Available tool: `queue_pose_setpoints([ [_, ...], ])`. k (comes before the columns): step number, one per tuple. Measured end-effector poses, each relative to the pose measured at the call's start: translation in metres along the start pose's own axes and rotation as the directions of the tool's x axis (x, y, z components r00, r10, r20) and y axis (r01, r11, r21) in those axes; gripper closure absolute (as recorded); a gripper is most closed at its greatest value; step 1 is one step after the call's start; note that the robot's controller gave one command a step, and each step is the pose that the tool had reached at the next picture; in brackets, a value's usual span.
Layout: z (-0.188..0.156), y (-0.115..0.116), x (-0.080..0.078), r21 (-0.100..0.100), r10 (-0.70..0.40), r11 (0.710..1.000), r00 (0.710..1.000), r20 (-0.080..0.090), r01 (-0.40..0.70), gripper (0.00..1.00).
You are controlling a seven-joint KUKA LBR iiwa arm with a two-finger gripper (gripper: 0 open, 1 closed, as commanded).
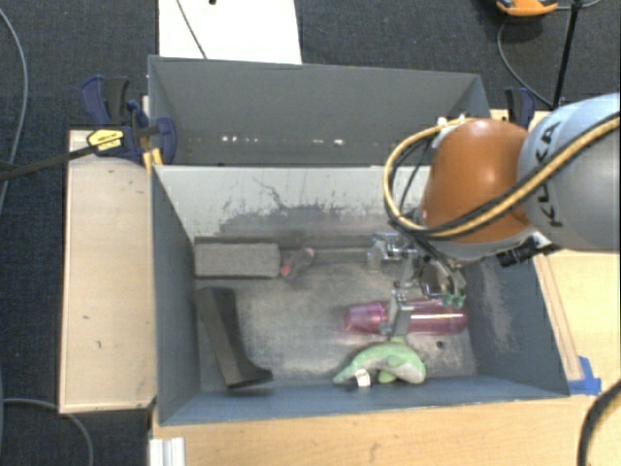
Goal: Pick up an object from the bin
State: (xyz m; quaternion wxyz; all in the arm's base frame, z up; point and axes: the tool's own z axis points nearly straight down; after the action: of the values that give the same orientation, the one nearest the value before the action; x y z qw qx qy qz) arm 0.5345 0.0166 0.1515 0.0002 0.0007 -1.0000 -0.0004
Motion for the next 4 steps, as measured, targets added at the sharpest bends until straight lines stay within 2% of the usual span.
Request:
queue_pose_setpoints([
  [1, 0.004, -0.018, 0.004, 0.001, -0.031, 1.0, 0.999, 0.011, 0.031, 0.0],
  [2, 0.048, -0.027, 0.005, 0.0, -0.049, 0.999, 0.999, 0.007, 0.049, 0.0],
  [3, 0.076, -0.042, -0.026, 0.004, -0.269, 0.963, 0.963, 0.013, 0.269, 1.0],
  [4, 0.076, -0.042, -0.026, 0.003, -0.265, 0.964, 0.964, 0.012, 0.265, 1.0],
])
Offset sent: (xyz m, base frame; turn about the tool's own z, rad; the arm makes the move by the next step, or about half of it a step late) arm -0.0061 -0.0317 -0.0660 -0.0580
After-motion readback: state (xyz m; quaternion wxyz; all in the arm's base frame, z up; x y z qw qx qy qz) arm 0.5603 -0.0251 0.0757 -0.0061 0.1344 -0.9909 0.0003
